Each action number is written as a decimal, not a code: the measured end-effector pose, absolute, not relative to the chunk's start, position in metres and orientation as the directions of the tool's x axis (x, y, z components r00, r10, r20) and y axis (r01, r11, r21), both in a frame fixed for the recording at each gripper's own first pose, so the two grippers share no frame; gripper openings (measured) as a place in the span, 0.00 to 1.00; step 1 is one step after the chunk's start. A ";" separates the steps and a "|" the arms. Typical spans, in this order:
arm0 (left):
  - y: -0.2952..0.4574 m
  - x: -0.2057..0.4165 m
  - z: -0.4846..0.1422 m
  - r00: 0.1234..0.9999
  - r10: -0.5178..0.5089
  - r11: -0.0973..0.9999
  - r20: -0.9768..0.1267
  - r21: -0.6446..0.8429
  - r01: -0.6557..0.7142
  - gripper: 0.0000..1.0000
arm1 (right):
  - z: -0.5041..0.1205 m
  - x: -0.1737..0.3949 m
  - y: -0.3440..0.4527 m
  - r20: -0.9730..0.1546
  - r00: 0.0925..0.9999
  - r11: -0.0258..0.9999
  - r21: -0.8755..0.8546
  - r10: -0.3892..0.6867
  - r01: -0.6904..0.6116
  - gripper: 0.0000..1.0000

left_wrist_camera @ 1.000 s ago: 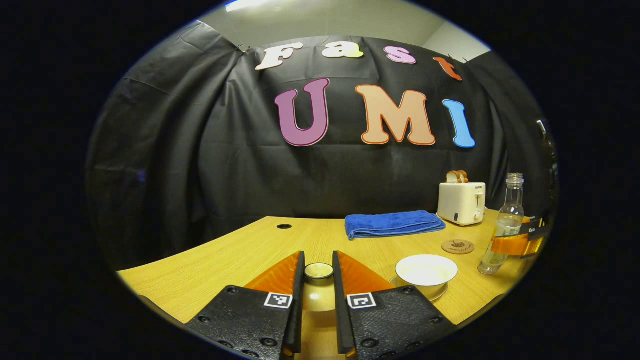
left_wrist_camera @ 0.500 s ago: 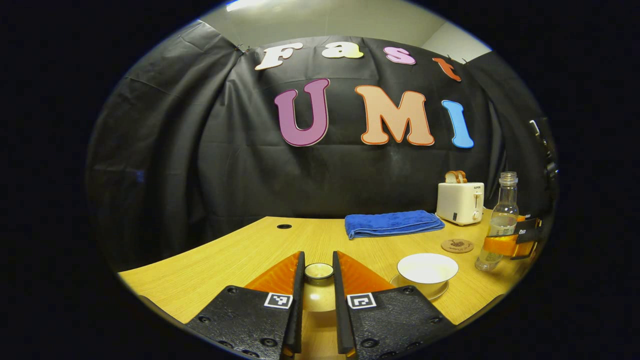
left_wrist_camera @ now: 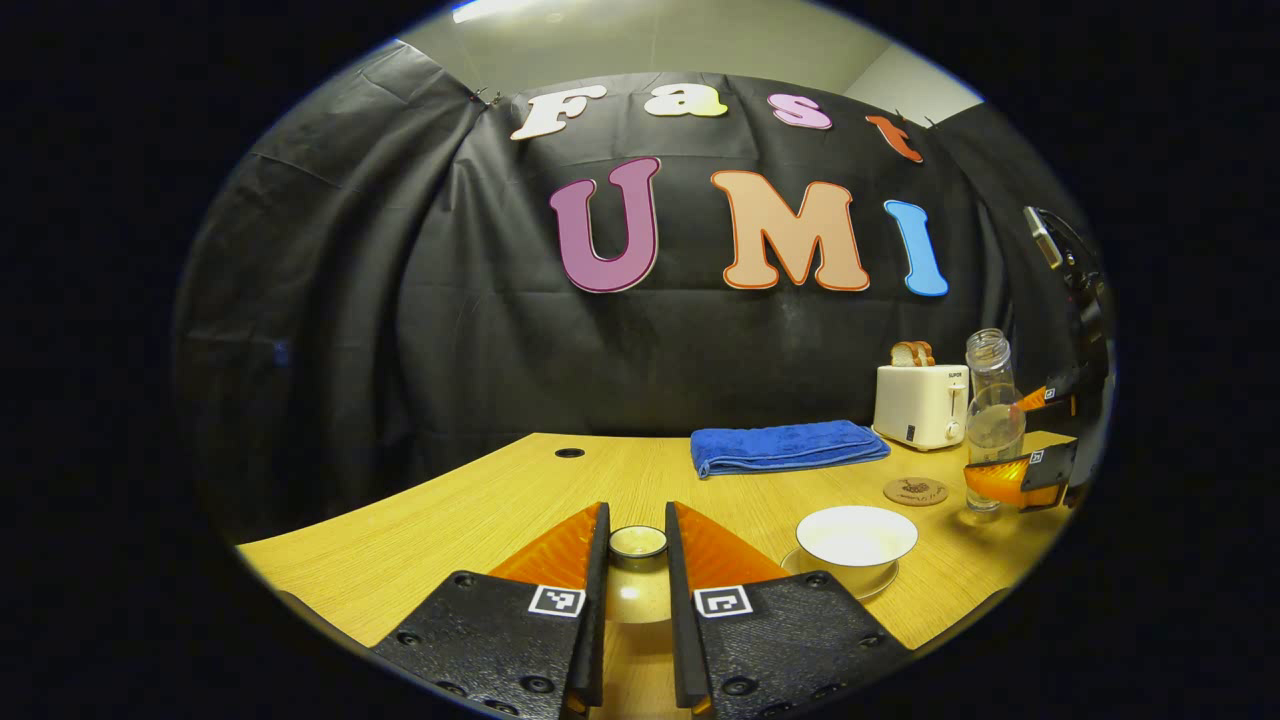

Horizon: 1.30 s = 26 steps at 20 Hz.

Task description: Open the teacup lid with one hand, grasp the water bottle and pour water into the teacup with the other hand; after pouring, place the water bottle on the coaster and then close the teacup lid.

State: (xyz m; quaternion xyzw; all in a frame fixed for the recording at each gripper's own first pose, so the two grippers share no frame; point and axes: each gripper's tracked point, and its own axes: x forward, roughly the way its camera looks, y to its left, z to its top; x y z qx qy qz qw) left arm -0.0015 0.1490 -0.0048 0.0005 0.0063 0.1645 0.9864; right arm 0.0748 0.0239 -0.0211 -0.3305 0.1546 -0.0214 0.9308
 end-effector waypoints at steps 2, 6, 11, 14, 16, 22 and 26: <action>0.149 -0.001 -0.004 0.946 0.325 0.946 -0.012 0.002 -0.325 0.25 | -0.022 0.077 0.027 -0.270 0.951 0.688 -0.720 -0.151 -0.096 0.80; 0.148 -0.001 -0.005 0.945 0.326 0.945 -0.013 0.001 -0.326 0.25 | -0.019 0.083 0.033 -0.255 0.954 0.542 -0.830 -0.157 -0.132 0.79; 0.149 -0.001 -0.005 0.944 0.329 0.944 -0.013 0.001 -0.329 0.25 | -0.021 0.093 0.041 -0.253 0.950 0.404 -0.900 -0.181 -0.163 0.79; 0.149 -0.002 -0.004 0.944 0.330 0.944 -0.014 0.000 -0.330 0.25 | -0.019 0.098 0.038 -0.242 0.949 0.276 -0.944 -0.203 -0.182 0.79; 0.149 -0.002 -0.004 0.944 0.331 0.944 -0.013 0.001 -0.331 0.25 | -0.021 0.099 0.034 -0.240 0.947 0.225 -0.956 -0.214 -0.191 0.79; 0.150 -0.002 -0.004 0.943 0.331 0.943 -0.014 0.001 -0.331 0.25 | -0.025 0.100 0.039 -0.215 0.953 0.043 -0.977 -0.213 -0.211 0.79; 0.150 -0.003 -0.005 0.943 0.332 0.943 -0.014 0.000 -0.332 0.25 | -0.027 0.097 0.043 -0.206 0.960 -0.036 -0.976 -0.192 -0.217 0.79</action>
